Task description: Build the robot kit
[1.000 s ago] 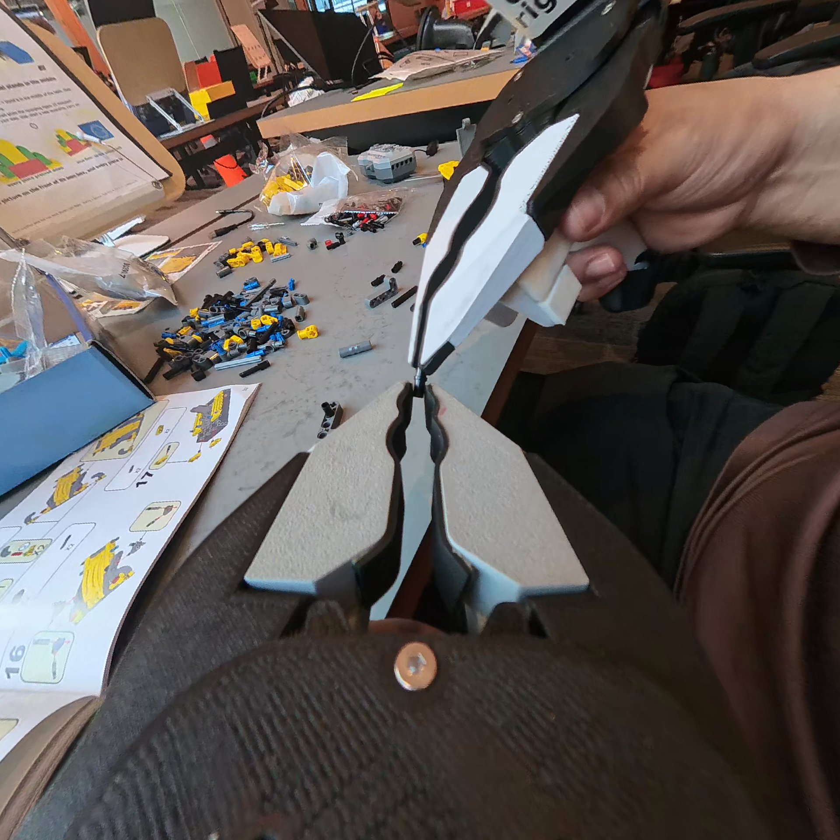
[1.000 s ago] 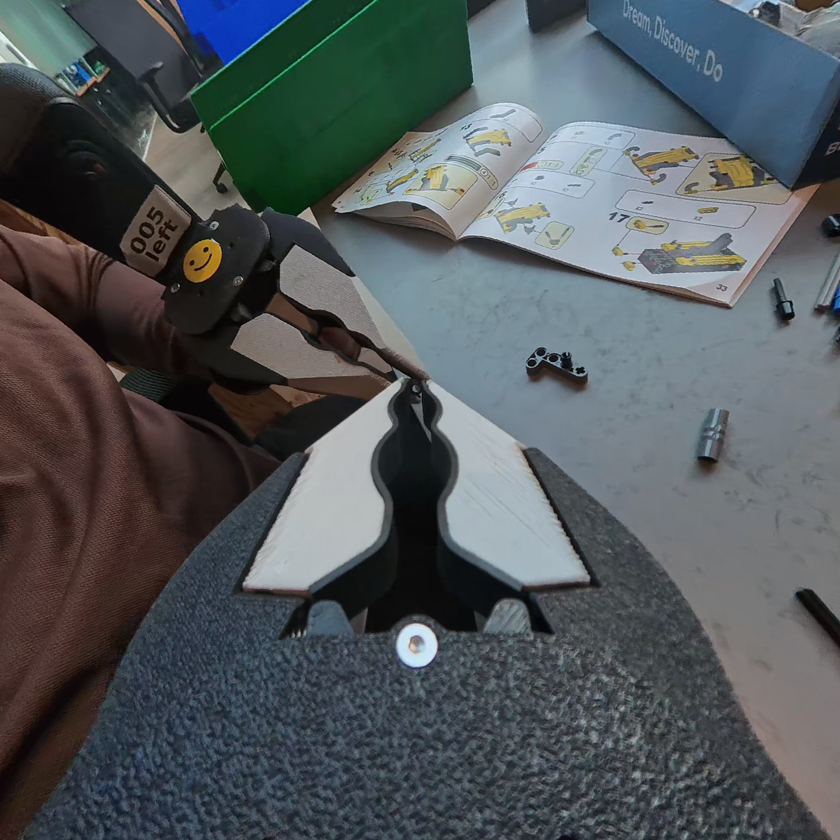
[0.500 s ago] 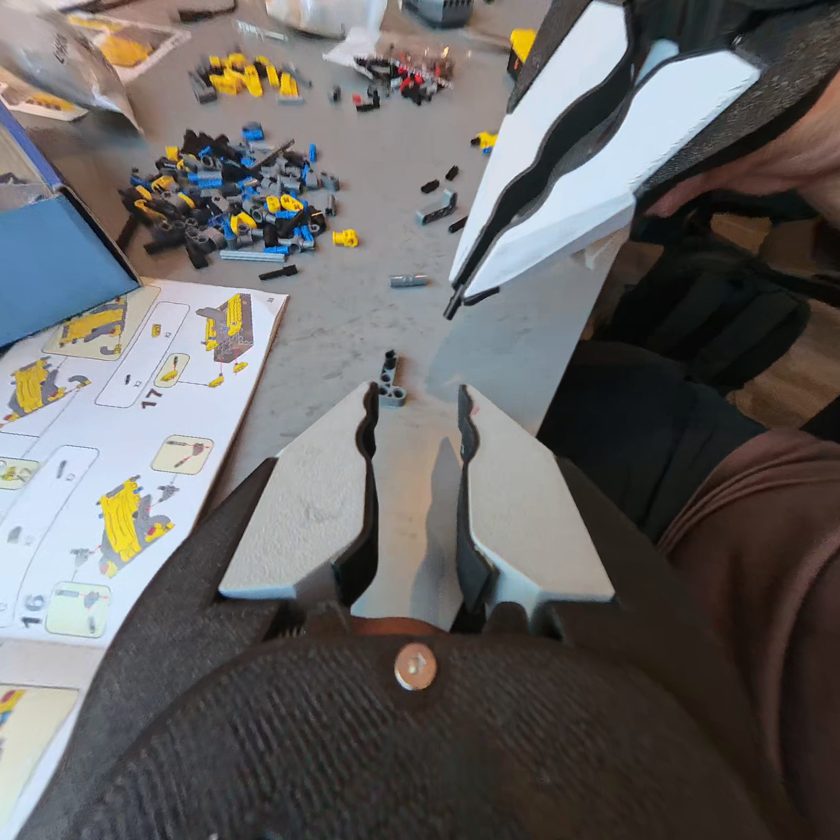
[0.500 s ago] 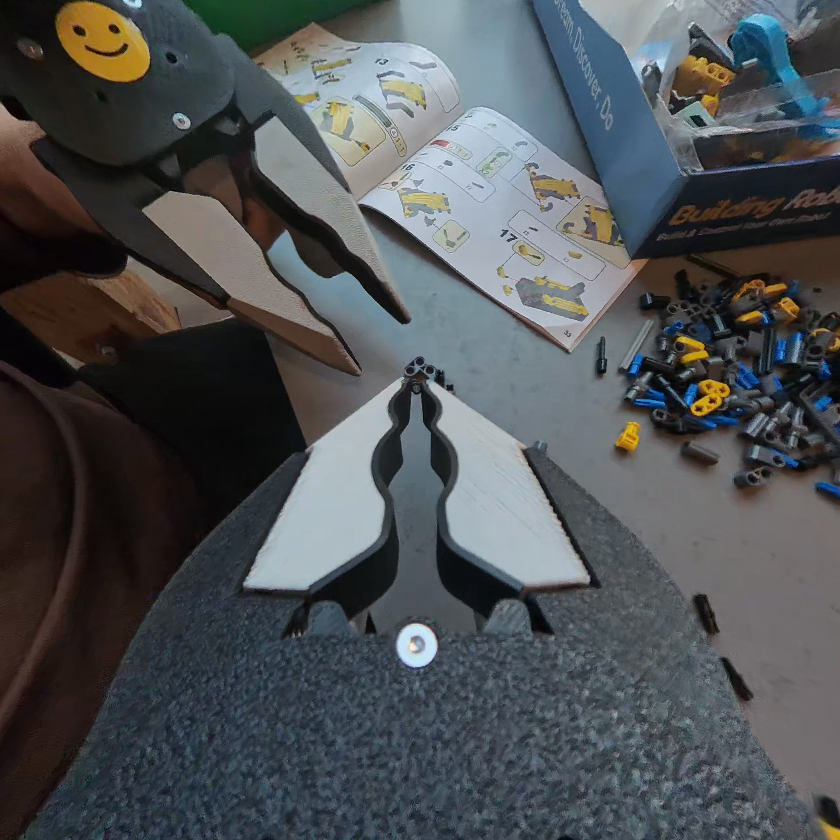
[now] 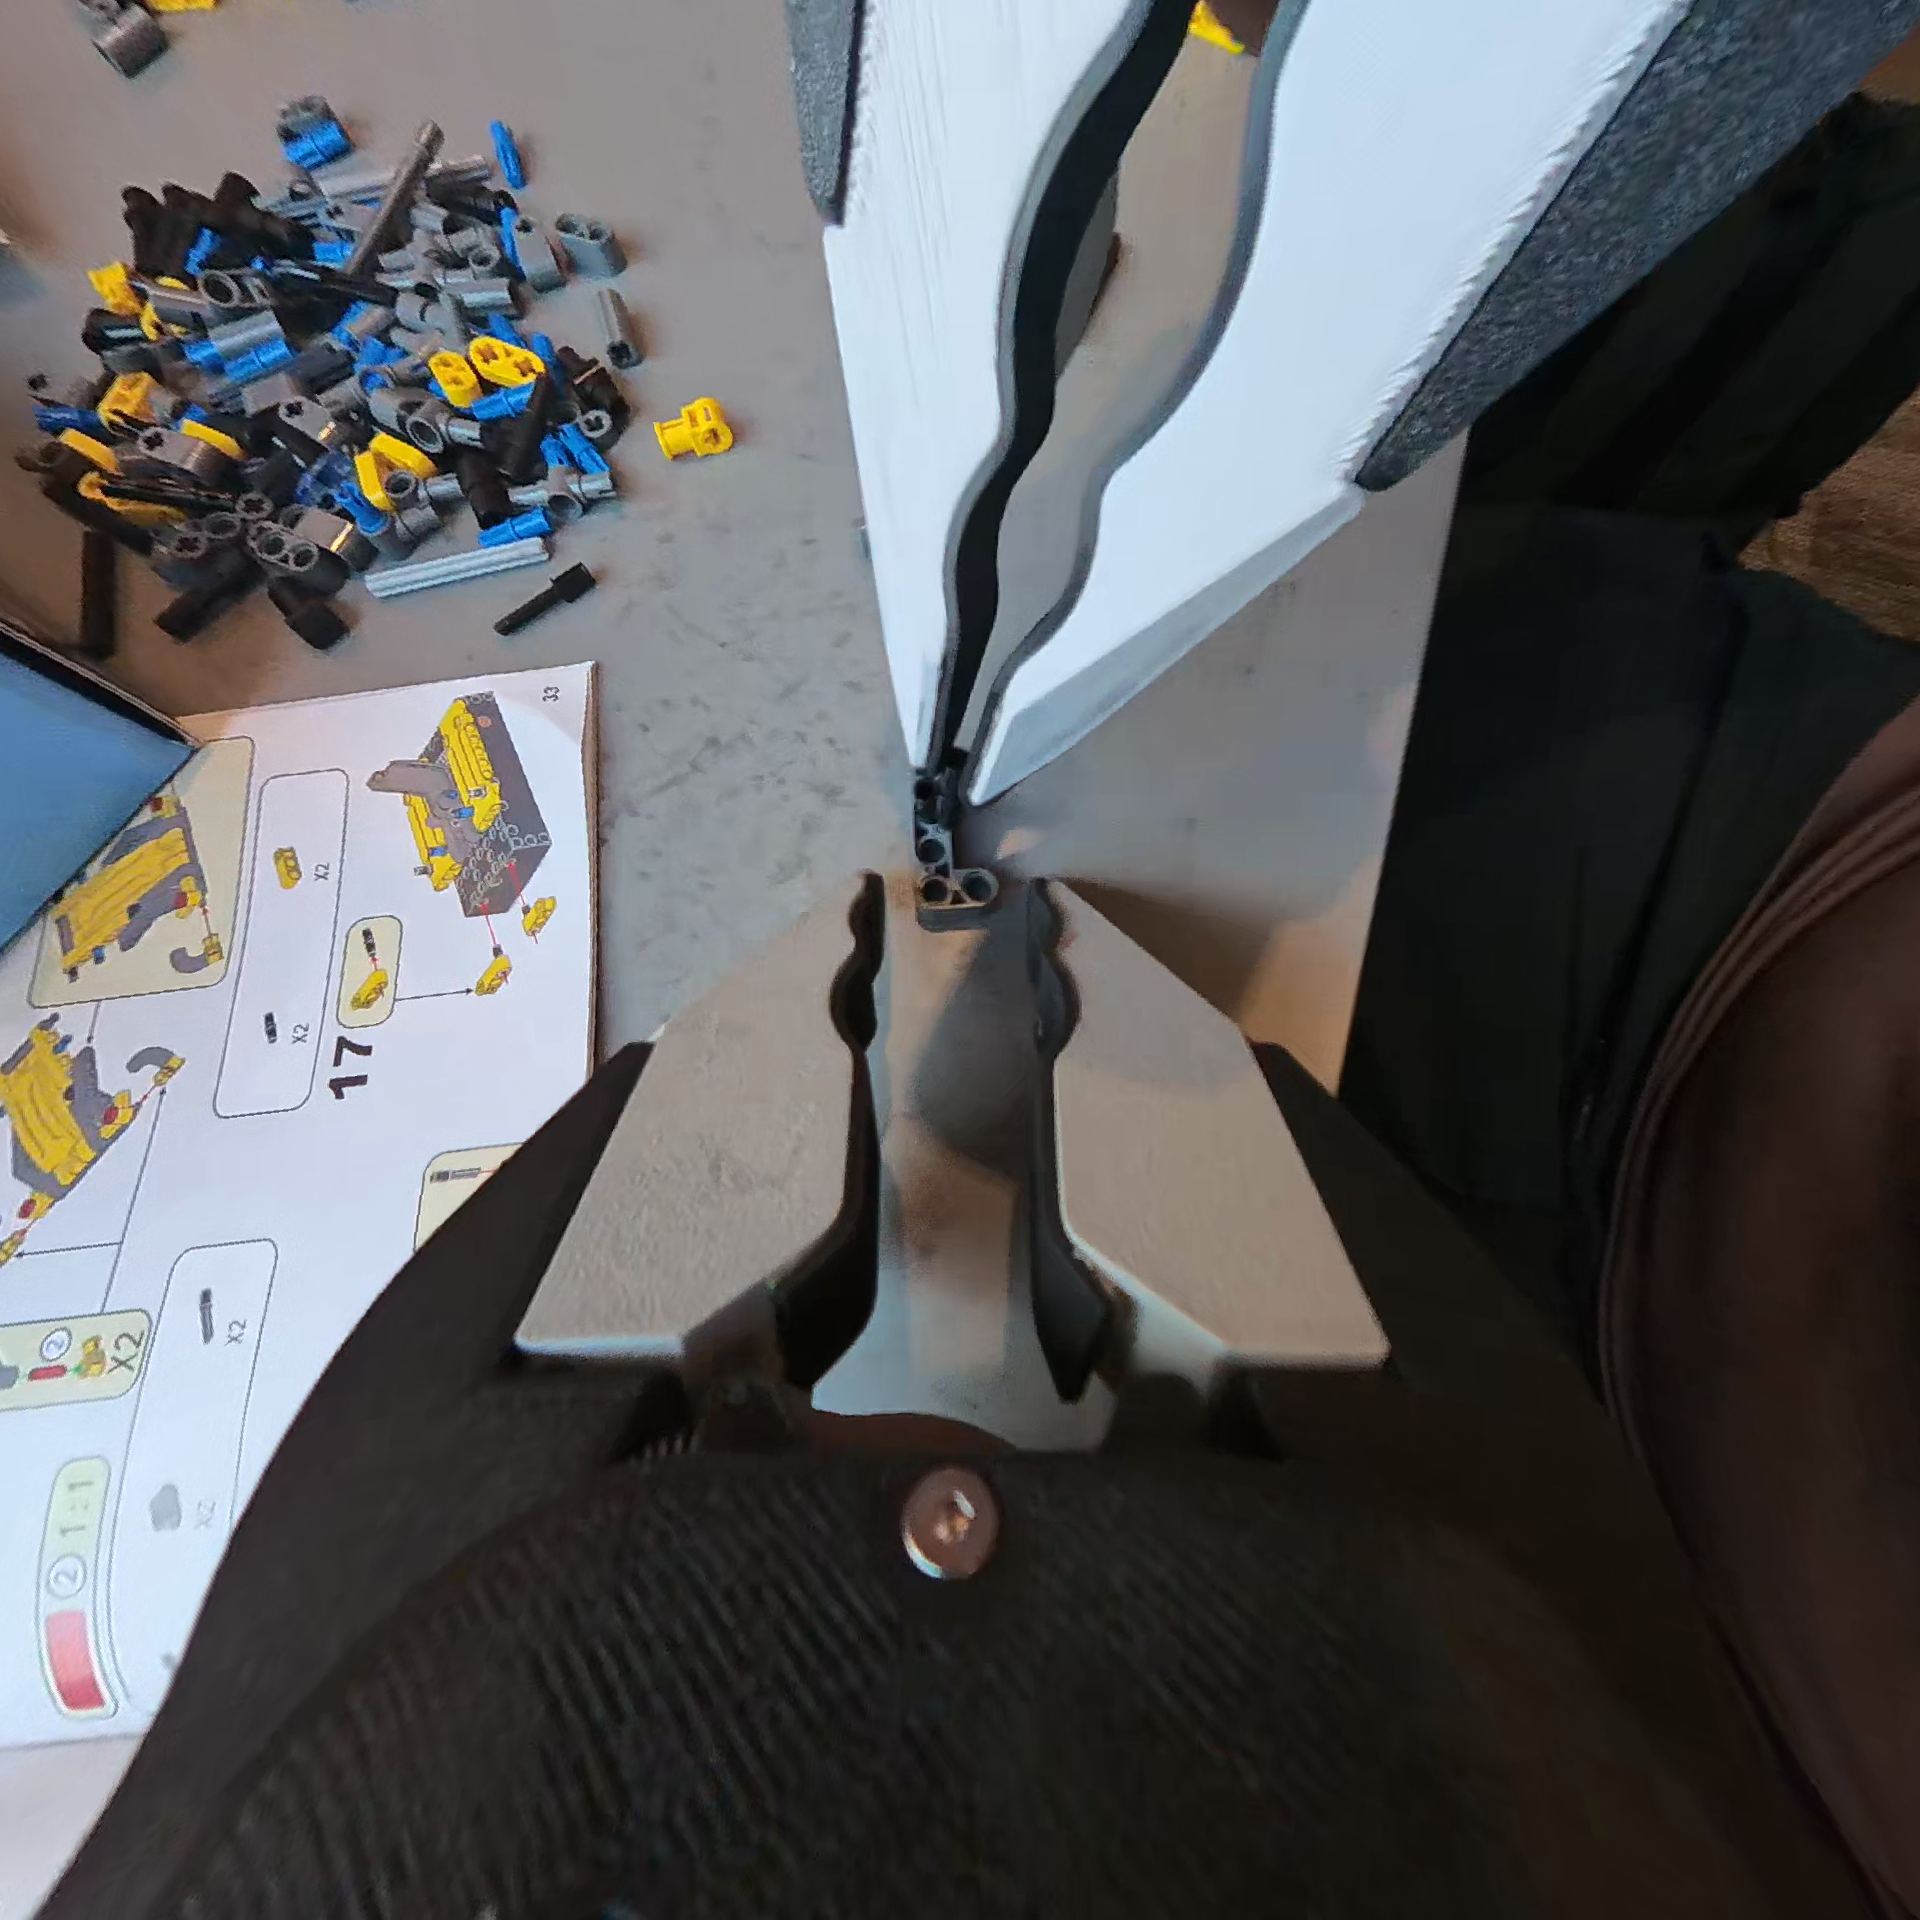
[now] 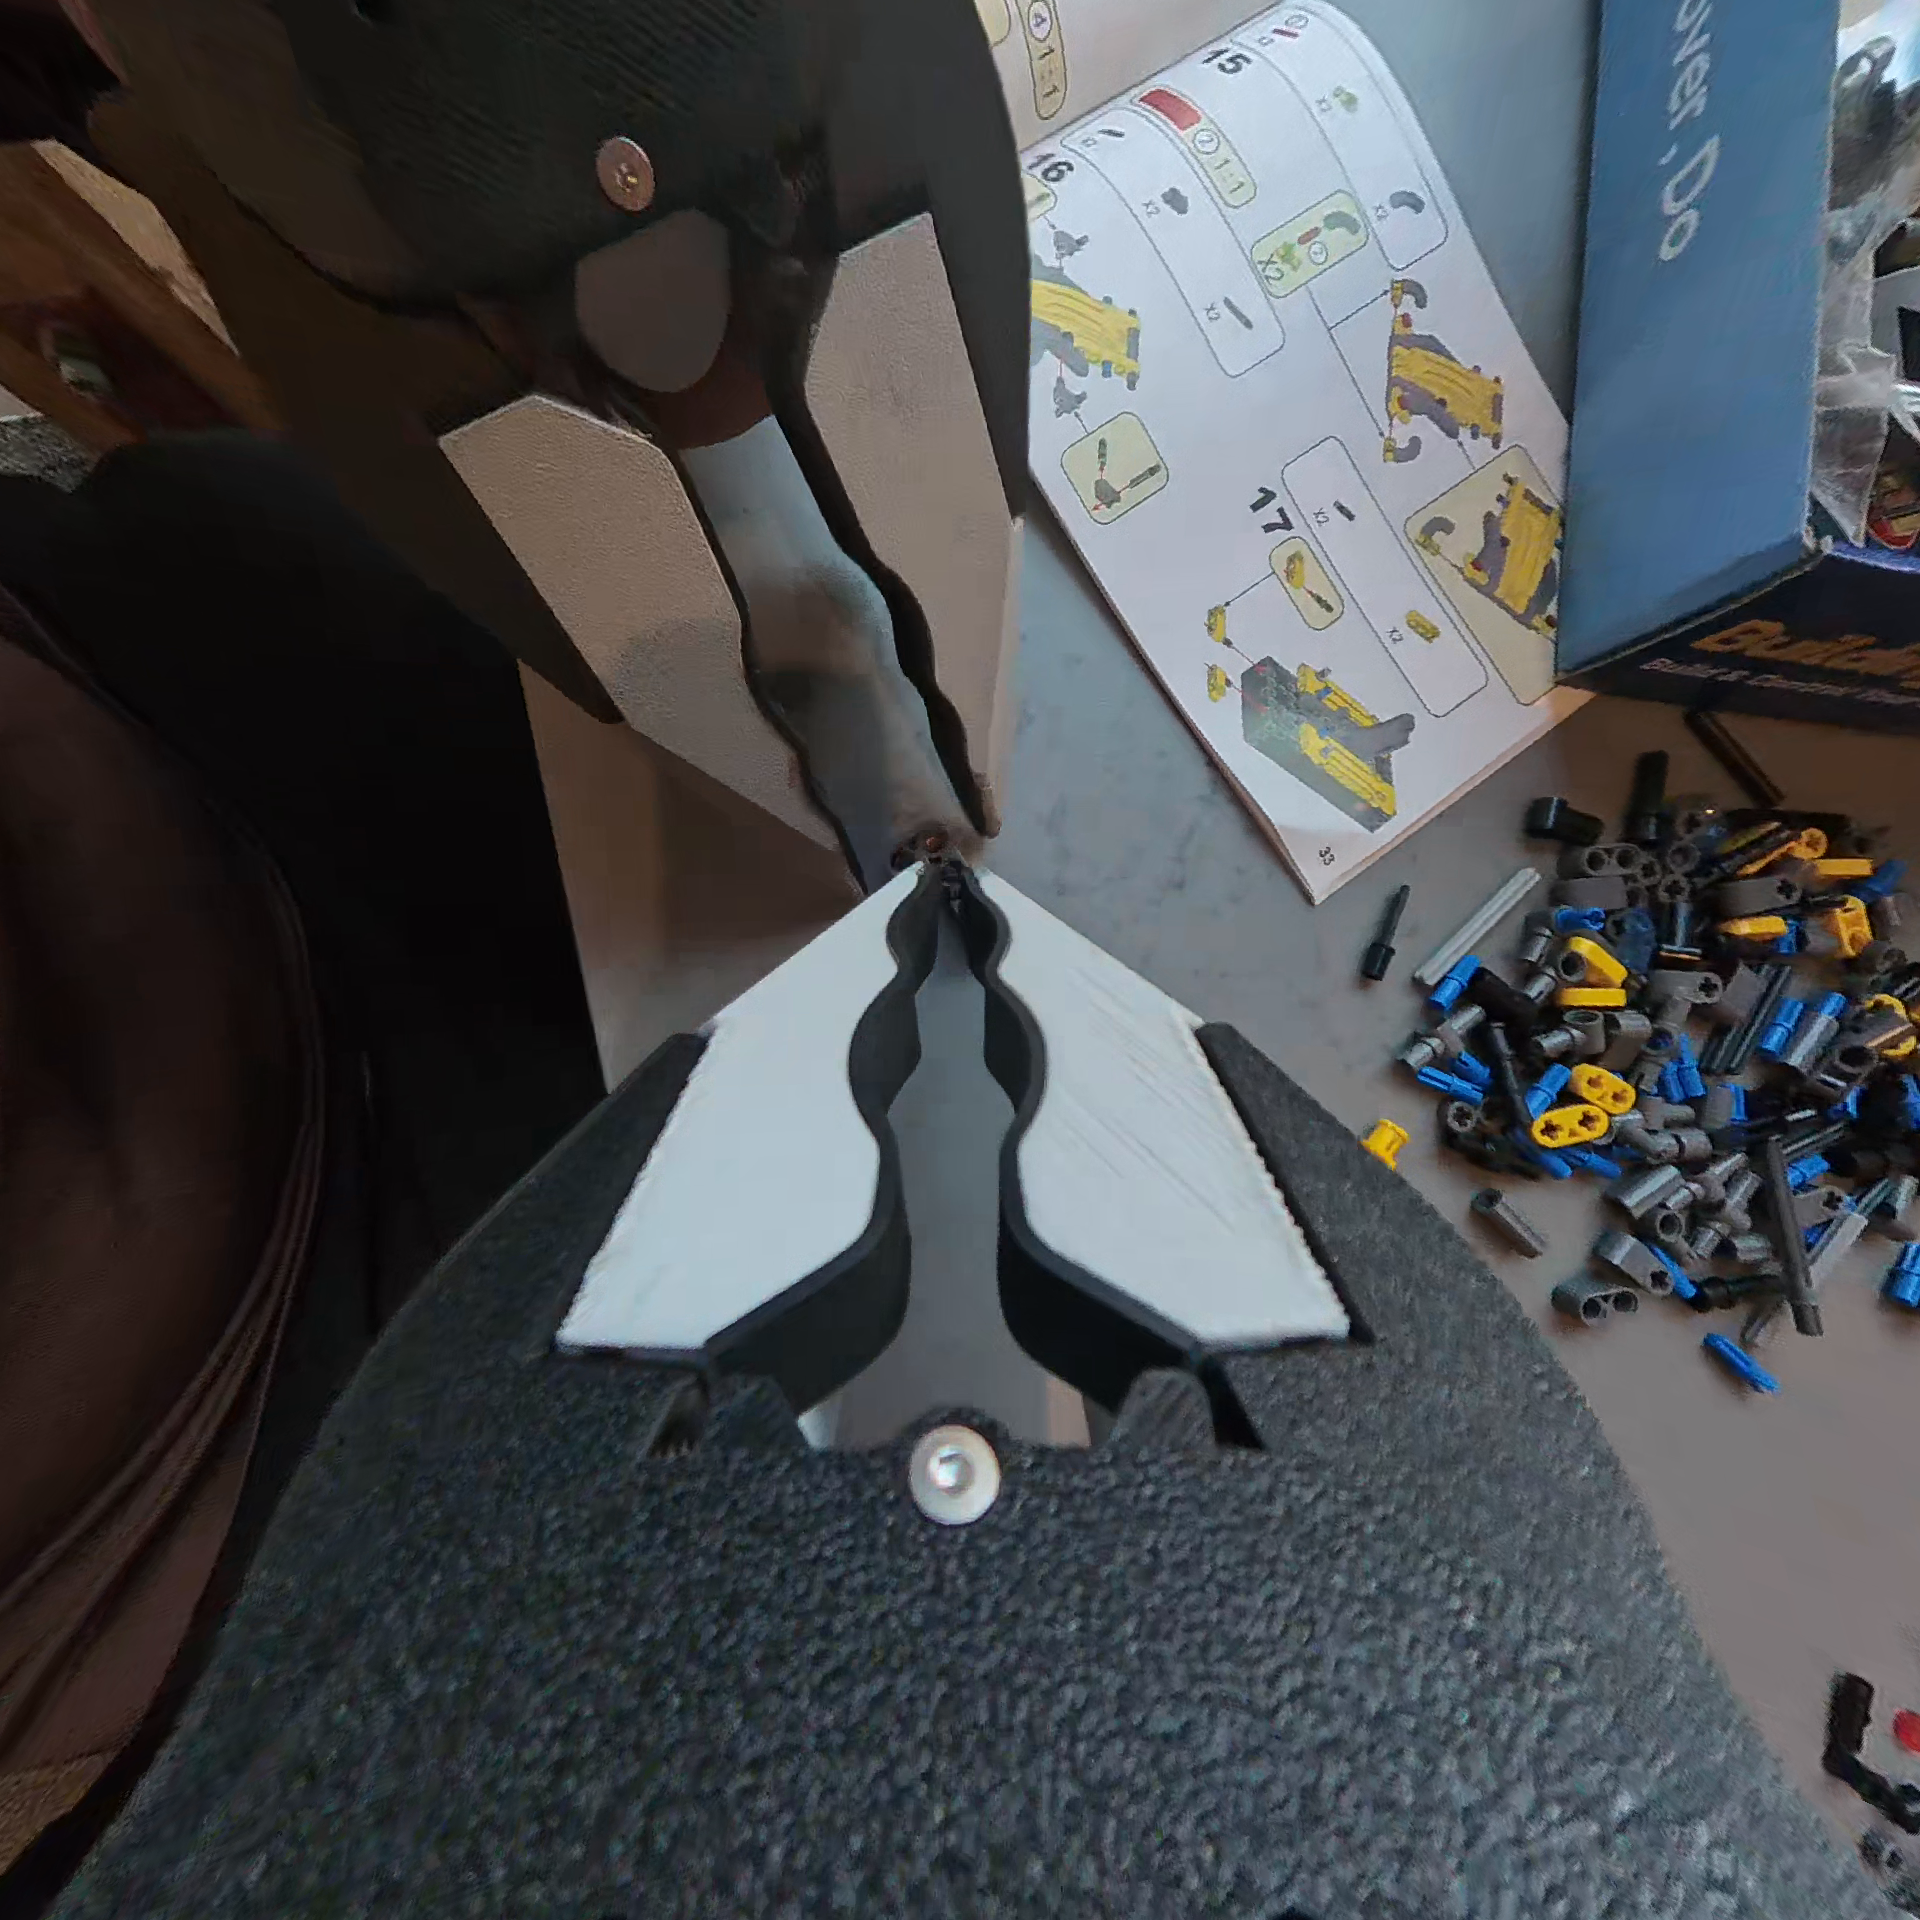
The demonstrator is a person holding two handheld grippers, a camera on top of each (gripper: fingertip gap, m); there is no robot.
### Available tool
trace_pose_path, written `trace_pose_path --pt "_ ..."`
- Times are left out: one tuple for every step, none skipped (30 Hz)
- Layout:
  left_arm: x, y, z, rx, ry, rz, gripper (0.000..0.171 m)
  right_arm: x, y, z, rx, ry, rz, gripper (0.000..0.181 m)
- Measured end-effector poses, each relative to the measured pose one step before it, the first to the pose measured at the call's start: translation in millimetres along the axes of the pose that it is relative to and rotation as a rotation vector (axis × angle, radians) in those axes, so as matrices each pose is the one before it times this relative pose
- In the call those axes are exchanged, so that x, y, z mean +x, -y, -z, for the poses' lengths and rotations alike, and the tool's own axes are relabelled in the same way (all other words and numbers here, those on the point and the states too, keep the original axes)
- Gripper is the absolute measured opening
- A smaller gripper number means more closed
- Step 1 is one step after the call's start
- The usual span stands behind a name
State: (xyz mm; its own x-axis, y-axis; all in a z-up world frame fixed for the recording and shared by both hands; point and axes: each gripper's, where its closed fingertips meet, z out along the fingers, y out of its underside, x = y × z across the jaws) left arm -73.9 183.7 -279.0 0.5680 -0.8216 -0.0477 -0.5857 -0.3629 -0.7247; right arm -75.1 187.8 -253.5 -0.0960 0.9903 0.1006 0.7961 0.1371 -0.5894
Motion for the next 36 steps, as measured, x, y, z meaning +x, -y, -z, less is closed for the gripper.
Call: trace_pose_path --pt "-0.67 -0.13 -0.31 -0.00136 -0.0121 0.0131 0.024 0.35 0.15 -1.3 -0.0027 0.0046 0.0021 0.004" --pt "-0.84 -0.26 -0.4 -0.00147 -0.0133 0.0207 0.026 0.31 0.11 -1.01 -0.0012 0.0028 0.0069 0.004" --pt "-0.38 -0.16 -0.24 -0.00024 -0.0173 0.0217 0.025 -0.08 -0.43 -1.05 -0.0041 0.0035 0.0072 0.004" --pt "-1.19 0.21 0.24 0.00247 -0.0055 0.016 0.023 -0.38 -0.9 -1.25 -0.0057 0.0056 0.0061 0.004" --pt "-0.3 0.04 0.13 0.00114 -0.0039 0.0078 0.02 -0.32 -0.71 -1.45 -0.0041 0.0041 0.0043 0.004" --pt "0.14 -0.16 -0.02 -0.00038 -0.0003 -0.0018 0.018 0.1 -0.69 -1.65 -0.0042 0.0024 0.0008 0.004" --pt "1.28 -0.16 -0.26 -0.00186 -0.0004 -0.0123 0.015 0.09 -0.69 -1.42 -0.0059 0.0013 0.0007 0.004" --pt "0.27 0.07 -0.2 -0.00012 0.0107 -0.0151 0.013 -0.05 1.1 -0.46 0.0031 0.0021 0.0005 0.004" --pt "0.67 -0.01 -0.03 0.00006 0.0075 -0.0154 0.013 0.46 0.27 -0.38 -0.0039 -0.0032 0.0039 0.004" --pt "0.32 0.12 0.1 0.00086 0.0073 -0.011 0.013 0.79 -0.76 -0.6 -0.0103 -0.0066 0.0094 0.004" --pt "0.08 -0.11 -0.07 -0.00085 0.0035 -0.005 0.013 0.28 0.08 -0.2 -0.0046 -0.0026 0.0072 0.004" --pt "-0.05 0.14 -0.07 0.00114 -0.0021 0.0023 0.013 0.28 0.36 -0.07 -0.003 -0.0006 0.0022 0.004" --pt "0.01 -0.08 0.0 -0.00085 -0.0055 0.0058 0.013 0.02 -0.06 -0.04 -0.0056 0.0006 0.0055 0.004" --pt "0.05 -0.11 -0.03 -0.00007 -0.0048 0.0054 0.013 -0.25 -0.69 0.11 -0.0093 0.0021 0.0092 0.004" --pt "0.09 0.01 -0.01 0.00008 -0.0005 0.0002 0.013 0.5 -0.84 0.19 -0.0118 -0.0027 0.0112 0.004" --pt "0.03 0.04 0.09 -0.00019 0.0029 -0.0041 0.013 0.25 -0.59 0.36 -0.0114 -0.003 0.0121 0.004" --pt "0.08 0.09 -0.05 0.00037 0.0039 -0.0053 0.013 -0.12 -0.42 0.16 -0.0111 -0.0012 0.01 0.004" --pt "0.11 -0.01 0.05 0.00034 0.0038 -0.0054 0.013 -0.09 -0.16 0.14 -0.011 -0.0012 0.0095 0.004" --pt "0.04 0.09 -0.07 0.00006 0.0037 -0.0051 0.013 -0.17 0.03 -0.01 -0.0104 -0.0013 0.0106 0.004" --pt "0.01 -0.04 0.07 0.00004 0.0029 -0.0037 0.013 -0.32 0.17 -0.18 -0.0097 -0.0002 0.0105 0.004" --pt "0.0 0.02 0.0 -0.00004 0.0022 -0.0027 0.013 -0.33 -0.11 -0.27 -0.0106 0.0033 0.006 0.004" --pt "0.02 -0.12 0.07 -0.00107 0.0023 -0.0022 0.013 0.09 -0.23 -0.29 -0.011 0.0035 -0.0036 0.004" --pt "-0.04 0.04 -0.01 -0.00008 0.0035 -0.0026 0.013 0.18 0.23 -0.28 -0.0059 0.0065 -0.0161 0.004" --pt "-0.17 0.01 0.05 0.00003 0.0055 -0.0048 0.013 0.14 0.28 -0.19 0.0004 0.011 -0.0223 0.004" --pt "-0.08 -0.03 -0.03 -0.00026 0.007 -0.0066 0.013 0.26 0.47 -0.29 0.0079 0.0175 -0.031 0.003" --pt "-0.13 0.07 0.04 -0.00015 0.0071 -0.007 0.013 0.33 0.45 -0.31 0.0127 0.0233 -0.0412 0.003" --pt "-0.2 0.0 0.08 -0.00012 0.0057 -0.0049 0.013 0.66 -0.39 -0.28 0.0099 0.0244 -0.0419 0.003" --pt "-0.11 -0.07 -0.04 -0.00025 0.0033 -0.0022 0.013 0.6 -1.69 0.03 0.0016 0.0251 -0.0329 0.003" --pt "-0.04 0.02 -0.01 0.00012 0.0002 -0.0001 0.013 -0.09 -0.84 0.24 0.0029 0.0252 -0.021 0.003" --pt "-0.07 0.08 0.04 0.00016 -0.0014 0.0015 0.013 0.07 0.21 -0.15 0.0044 0.0135 -0.0044 0.003" --pt "-0.03 -0.05 -0.01 -0.00023 -0.0011 0.0024 0.013 0.18 0.36 -0.19 -0.001 0.0048 0.0072 0.003" --pt "-0.24 -0.08 0.04 -0.00041 0.0011 0.0009 0.013 0.14 0.57 -0.19 -0.0052 0.0001 0.0129 0.003" --pt "-0.19 0.0 0.0 -0.00015 0.0018 -0.0011 0.013 -0.34 1.97 -0.3 0.0002 -0.0016 0.0183 0.003" --pt "0.05 0.02 0.02 0.00003 0.0014 -0.0016 0.013 -0.68 3.0 -0.97 0.003 -0.0026 0.0165 0.003" --pt "-0.02 0.02 -0.01 -0.00001 0.0007 -0.0009 0.013 -0.69 2.63 -1.69 0.0002 -0.0033 0.0159 0.003" --pt "0.05 0.01 0.0 0.00004 -0.0004 0.0 0.013 -1.22 0.21 -2.13 -0.0139 0.0018 0.0164 0.003"
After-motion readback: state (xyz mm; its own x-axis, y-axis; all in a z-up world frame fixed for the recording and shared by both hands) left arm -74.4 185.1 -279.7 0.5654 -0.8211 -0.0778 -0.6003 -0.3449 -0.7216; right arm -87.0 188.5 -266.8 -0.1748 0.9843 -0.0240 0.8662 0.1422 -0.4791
